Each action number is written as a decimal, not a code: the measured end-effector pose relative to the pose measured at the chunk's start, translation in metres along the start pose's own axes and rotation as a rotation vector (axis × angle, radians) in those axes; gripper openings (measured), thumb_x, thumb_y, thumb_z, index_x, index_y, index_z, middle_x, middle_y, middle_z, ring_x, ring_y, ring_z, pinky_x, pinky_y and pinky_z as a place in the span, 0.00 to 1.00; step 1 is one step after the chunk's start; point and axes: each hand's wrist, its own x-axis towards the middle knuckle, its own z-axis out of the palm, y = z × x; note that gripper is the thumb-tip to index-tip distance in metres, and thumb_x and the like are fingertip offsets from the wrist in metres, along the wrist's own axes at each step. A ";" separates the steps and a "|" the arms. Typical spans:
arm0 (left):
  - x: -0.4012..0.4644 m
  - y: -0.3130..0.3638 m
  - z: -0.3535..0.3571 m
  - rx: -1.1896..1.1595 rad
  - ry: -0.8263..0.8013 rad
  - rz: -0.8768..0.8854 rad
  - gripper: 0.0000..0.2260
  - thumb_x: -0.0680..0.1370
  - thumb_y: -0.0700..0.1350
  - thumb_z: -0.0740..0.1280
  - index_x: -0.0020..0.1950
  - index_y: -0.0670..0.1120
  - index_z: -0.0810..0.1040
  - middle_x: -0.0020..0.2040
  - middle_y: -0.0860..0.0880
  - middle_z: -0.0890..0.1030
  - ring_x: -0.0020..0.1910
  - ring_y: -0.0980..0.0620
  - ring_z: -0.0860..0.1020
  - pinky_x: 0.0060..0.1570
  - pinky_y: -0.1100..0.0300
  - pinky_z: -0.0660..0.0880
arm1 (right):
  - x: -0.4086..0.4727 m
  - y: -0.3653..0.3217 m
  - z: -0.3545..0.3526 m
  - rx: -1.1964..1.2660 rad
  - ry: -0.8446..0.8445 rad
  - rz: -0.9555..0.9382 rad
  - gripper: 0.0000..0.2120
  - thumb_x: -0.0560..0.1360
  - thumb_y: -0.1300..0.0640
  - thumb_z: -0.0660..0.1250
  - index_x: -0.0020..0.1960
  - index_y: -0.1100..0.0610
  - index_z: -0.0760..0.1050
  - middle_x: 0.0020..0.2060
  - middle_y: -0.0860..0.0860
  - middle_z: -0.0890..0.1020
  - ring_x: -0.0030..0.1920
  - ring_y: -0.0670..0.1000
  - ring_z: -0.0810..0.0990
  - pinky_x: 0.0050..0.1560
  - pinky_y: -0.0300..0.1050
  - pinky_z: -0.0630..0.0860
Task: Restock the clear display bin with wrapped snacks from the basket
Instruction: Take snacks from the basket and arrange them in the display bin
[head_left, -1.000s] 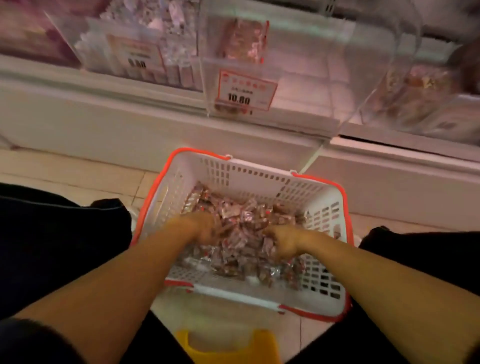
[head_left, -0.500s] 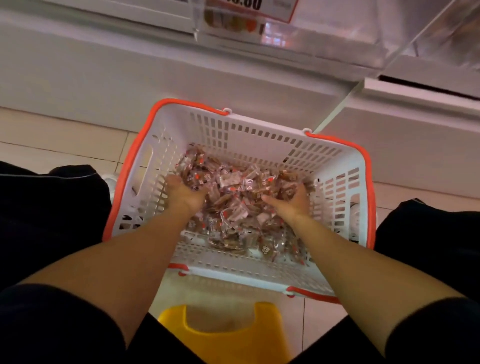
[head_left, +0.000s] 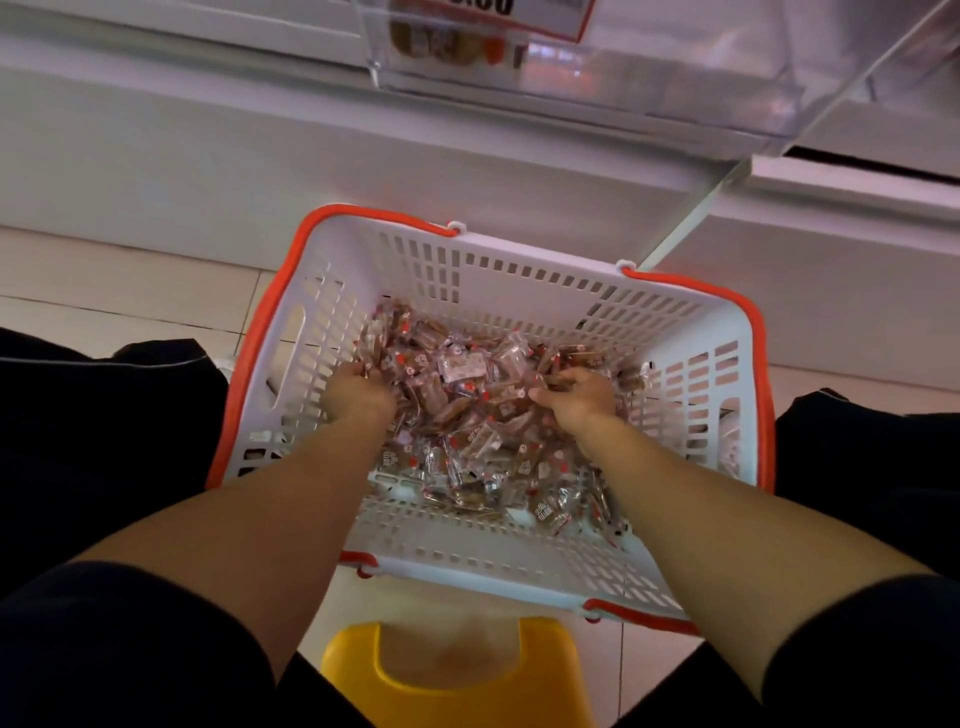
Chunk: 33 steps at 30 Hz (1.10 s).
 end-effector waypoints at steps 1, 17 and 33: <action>-0.006 0.000 -0.002 -0.002 0.045 -0.007 0.13 0.82 0.44 0.63 0.63 0.40 0.78 0.58 0.38 0.81 0.58 0.39 0.78 0.57 0.53 0.72 | -0.003 -0.002 -0.003 0.110 -0.019 0.033 0.12 0.70 0.57 0.79 0.47 0.55 0.77 0.50 0.55 0.85 0.38 0.52 0.85 0.45 0.48 0.83; -0.068 0.068 -0.058 -0.489 -0.903 0.156 0.06 0.80 0.39 0.65 0.52 0.42 0.81 0.52 0.44 0.83 0.46 0.48 0.85 0.42 0.61 0.81 | -0.108 -0.112 -0.046 0.264 -0.511 -0.284 0.12 0.77 0.52 0.70 0.54 0.59 0.82 0.36 0.51 0.83 0.28 0.44 0.76 0.26 0.34 0.72; -0.124 0.142 -0.117 -0.411 -1.036 0.333 0.09 0.82 0.38 0.58 0.49 0.40 0.77 0.44 0.44 0.82 0.38 0.53 0.83 0.41 0.59 0.82 | -0.149 -0.138 -0.073 0.295 -0.341 -0.647 0.04 0.77 0.61 0.70 0.45 0.55 0.81 0.34 0.45 0.84 0.35 0.40 0.80 0.39 0.32 0.75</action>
